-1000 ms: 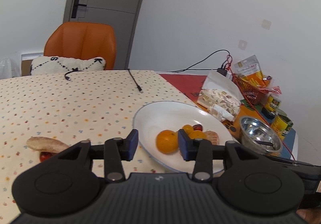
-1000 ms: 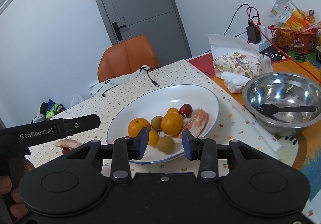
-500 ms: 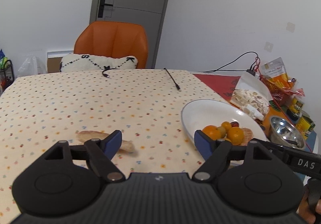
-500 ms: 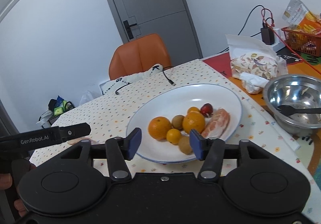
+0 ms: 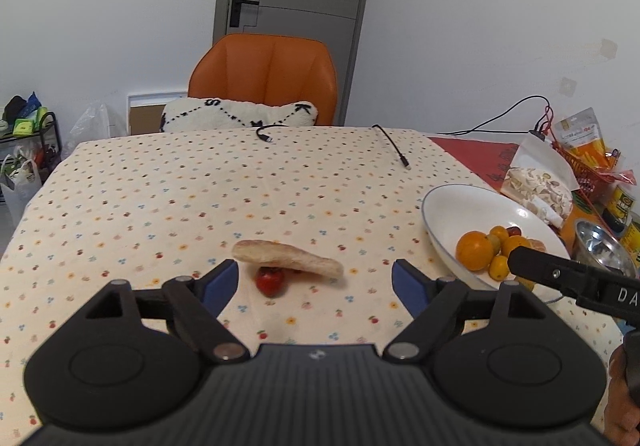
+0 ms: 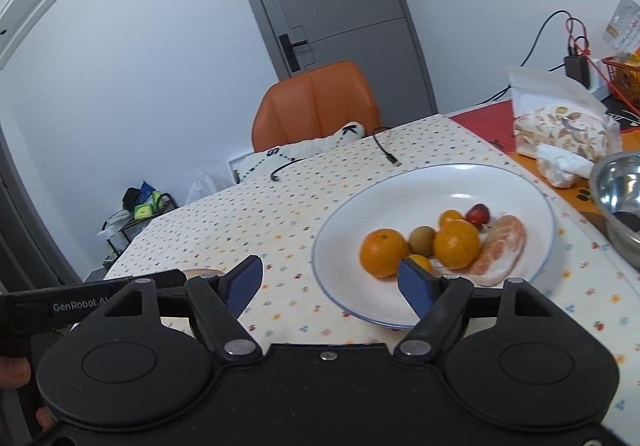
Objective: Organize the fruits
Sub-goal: 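Move both open grippers back toward the red tomato and bread roll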
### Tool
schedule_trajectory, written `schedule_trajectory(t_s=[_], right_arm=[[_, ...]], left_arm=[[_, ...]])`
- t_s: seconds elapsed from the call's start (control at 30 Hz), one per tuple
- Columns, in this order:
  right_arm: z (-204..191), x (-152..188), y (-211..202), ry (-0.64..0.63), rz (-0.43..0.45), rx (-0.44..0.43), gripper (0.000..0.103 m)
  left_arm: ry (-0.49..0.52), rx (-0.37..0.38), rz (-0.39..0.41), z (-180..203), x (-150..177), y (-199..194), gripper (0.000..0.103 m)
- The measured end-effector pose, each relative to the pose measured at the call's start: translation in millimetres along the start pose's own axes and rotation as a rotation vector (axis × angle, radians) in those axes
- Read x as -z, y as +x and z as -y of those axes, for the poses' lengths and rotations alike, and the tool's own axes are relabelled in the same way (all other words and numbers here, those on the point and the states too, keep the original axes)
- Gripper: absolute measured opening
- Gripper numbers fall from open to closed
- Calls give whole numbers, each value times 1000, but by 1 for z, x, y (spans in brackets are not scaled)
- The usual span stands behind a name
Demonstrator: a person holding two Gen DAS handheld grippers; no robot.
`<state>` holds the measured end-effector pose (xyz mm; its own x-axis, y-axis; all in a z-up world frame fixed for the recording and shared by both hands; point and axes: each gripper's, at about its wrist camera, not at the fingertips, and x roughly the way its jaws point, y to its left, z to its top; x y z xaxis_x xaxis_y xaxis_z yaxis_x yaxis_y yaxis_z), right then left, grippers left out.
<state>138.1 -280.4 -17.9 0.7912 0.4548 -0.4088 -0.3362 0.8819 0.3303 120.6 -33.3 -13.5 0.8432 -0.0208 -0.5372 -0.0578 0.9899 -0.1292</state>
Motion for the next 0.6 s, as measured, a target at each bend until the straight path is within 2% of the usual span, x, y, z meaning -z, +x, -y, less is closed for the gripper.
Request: schedule_trajectory(t_s=[0.6], right_arm=[[-28, -2, 22, -26, -22, -83, 82]], left_arm=[[-19, -50, -24, -28, 4, -6, 83]])
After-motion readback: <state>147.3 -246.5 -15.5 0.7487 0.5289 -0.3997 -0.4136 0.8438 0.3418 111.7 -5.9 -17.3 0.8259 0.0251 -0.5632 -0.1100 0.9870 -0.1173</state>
